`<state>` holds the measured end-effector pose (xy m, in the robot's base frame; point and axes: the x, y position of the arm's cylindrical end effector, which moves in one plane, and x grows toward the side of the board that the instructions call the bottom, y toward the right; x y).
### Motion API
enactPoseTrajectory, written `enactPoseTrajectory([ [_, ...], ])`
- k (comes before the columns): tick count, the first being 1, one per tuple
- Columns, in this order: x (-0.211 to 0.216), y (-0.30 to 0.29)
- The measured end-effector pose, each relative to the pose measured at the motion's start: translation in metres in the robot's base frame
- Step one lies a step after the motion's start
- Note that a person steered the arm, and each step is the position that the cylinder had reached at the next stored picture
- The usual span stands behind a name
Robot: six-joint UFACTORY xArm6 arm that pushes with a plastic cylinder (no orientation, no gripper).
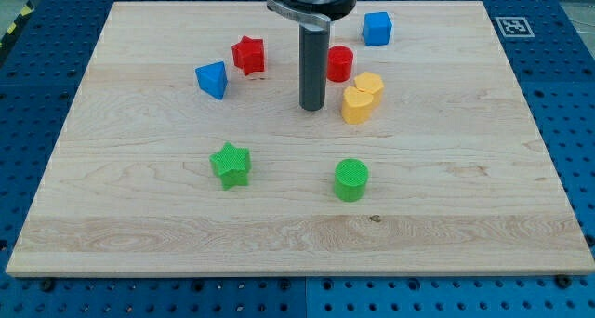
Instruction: Place the yellow hexagon towards the bottom of the blue cube
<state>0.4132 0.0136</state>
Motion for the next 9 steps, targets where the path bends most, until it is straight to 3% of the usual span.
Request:
enactPoseTrajectory([
  [2, 0.023, 0.001],
  [6, 0.023, 0.067],
  [9, -0.024, 0.072],
])
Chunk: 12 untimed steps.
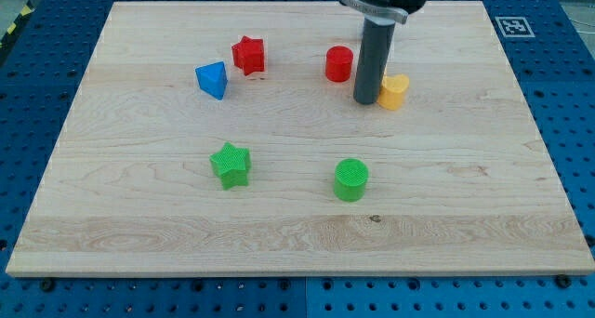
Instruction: Place the yellow hexagon towards the bottom of the blue cube
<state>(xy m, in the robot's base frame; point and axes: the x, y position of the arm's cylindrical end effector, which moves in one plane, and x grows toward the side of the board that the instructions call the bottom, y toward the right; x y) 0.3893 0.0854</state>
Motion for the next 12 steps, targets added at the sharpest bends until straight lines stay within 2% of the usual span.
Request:
enactPoseTrajectory([
  [2, -0.039, 0.0],
  [3, -0.037, 0.0],
  [6, -0.008, 0.0],
  [9, 0.048, 0.009],
  [10, 0.049, 0.036],
  [12, 0.037, 0.039],
])
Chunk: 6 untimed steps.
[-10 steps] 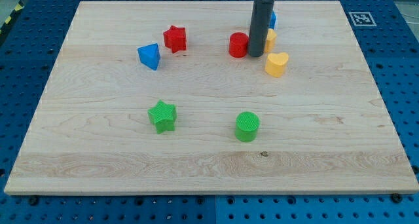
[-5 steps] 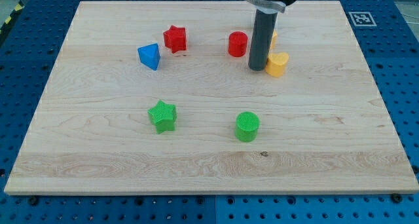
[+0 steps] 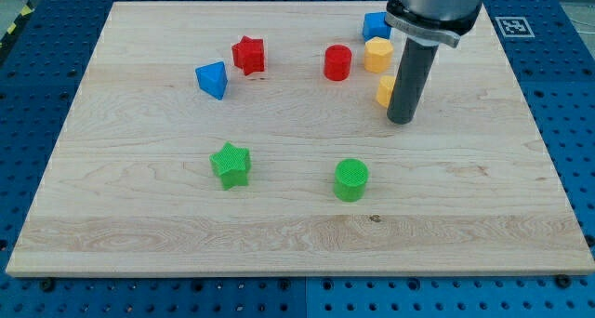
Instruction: Place the yellow hexagon towards the bottom of the blue cube
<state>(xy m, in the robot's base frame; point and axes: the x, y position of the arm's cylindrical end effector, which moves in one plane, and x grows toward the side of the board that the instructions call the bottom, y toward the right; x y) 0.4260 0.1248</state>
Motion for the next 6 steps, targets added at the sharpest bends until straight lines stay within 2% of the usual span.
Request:
enactPoseTrajectory([
  [3, -0.05, -0.039],
  [6, -0.065, -0.071],
])
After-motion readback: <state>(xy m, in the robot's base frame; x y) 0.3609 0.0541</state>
